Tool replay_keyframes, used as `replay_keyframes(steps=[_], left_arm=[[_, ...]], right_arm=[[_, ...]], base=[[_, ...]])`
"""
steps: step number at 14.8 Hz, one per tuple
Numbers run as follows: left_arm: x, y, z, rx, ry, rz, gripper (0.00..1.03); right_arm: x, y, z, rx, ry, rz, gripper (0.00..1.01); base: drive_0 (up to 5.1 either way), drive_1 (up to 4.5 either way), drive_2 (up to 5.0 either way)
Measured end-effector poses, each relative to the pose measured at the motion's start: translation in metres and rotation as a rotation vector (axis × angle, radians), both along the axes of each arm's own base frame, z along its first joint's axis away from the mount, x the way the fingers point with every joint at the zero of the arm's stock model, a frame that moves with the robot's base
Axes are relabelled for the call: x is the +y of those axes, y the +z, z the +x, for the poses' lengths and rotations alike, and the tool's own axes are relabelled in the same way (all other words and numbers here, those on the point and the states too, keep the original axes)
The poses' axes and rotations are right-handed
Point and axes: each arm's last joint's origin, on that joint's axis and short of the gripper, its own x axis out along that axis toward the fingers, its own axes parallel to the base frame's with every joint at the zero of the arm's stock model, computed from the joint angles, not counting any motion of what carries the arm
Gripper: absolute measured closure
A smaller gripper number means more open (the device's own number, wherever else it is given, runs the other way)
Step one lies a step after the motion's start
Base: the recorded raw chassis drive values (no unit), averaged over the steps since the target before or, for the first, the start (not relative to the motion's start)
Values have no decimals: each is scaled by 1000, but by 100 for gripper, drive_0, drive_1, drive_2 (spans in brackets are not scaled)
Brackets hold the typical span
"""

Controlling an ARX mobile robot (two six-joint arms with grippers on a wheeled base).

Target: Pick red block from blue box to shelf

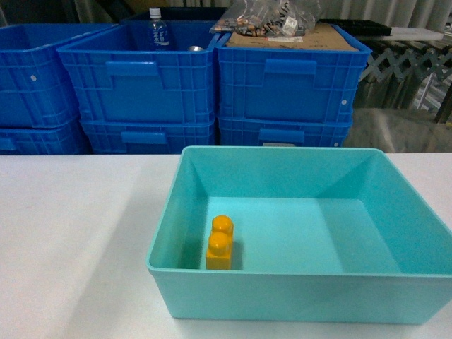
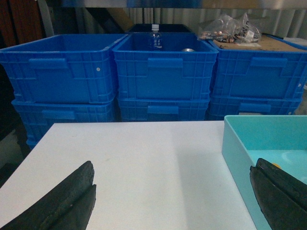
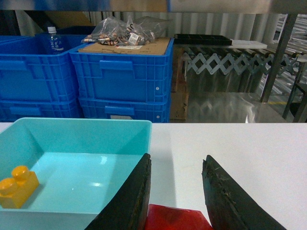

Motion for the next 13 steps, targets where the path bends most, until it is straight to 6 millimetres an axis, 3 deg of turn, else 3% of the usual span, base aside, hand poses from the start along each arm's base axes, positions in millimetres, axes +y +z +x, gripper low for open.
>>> replay_keyframes(steps=[4,5,13], left_arm=[[0,0,0,0,0,0,5],[0,0,0,0,0,0,5],[0,0,0,0,0,0,5]], right_arm=[[0,-7,-11,55,2,-4,74],[0,-1,-14,-9,3,-5,74],[0,-4,-14,13,1,-7,74]], base=[[0,0,0],[0,0,0],[0,0,0]])
